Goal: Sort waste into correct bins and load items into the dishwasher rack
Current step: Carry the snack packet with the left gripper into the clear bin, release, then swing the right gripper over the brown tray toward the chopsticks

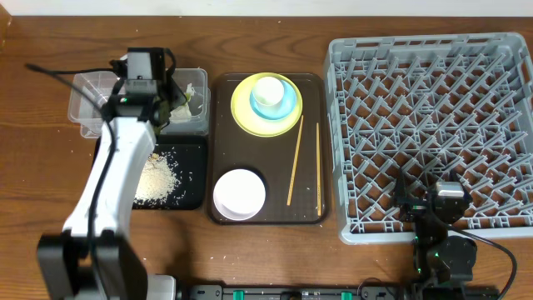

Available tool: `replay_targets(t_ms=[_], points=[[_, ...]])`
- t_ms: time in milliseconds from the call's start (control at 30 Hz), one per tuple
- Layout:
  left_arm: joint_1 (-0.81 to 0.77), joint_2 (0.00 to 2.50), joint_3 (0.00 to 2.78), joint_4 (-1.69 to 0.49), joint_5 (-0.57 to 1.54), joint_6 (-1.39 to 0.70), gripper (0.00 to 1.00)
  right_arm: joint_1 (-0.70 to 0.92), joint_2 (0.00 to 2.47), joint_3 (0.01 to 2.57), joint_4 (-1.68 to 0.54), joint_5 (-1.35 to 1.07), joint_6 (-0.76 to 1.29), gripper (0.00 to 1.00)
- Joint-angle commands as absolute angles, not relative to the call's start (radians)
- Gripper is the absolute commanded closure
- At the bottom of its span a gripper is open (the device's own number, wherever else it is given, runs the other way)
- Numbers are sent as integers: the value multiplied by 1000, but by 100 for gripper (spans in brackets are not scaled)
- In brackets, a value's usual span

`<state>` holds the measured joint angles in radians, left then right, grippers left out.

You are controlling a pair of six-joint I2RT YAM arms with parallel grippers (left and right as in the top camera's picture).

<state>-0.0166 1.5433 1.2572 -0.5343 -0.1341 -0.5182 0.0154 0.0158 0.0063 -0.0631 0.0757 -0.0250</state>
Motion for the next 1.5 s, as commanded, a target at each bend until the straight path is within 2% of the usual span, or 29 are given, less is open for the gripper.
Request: replay_targets(t_ms=[0,33,233,1033,1100,1233,1367,1467], points=[[-11,1447,1272,-550,-90,-497,27,16,15,5,-65,77,-8,1],[-12,1432,1272,-549,-90,-498,21,16,15,5,-65,77,-7,1],[-12,1416,1272,-549,-90,-498,16,16,15,5,-65,77,-7,1],[-12,1418,1272,-549,-90,-498,7,16,15,5,-65,75,-6,1],[-12,1418,1272,-549,-90,-498,7,16,15,5,-64,30,49,1],[-12,1418,1272,-549,-90,-498,6,16,15,6,-40,-64,329,1],[-12,1418,1272,-549,-90,-498,6,16,15,30,-14,-141,344,1],[-12,1418,1272,-549,-89,-498,6,16,37,109,-105,-107,344,1]])
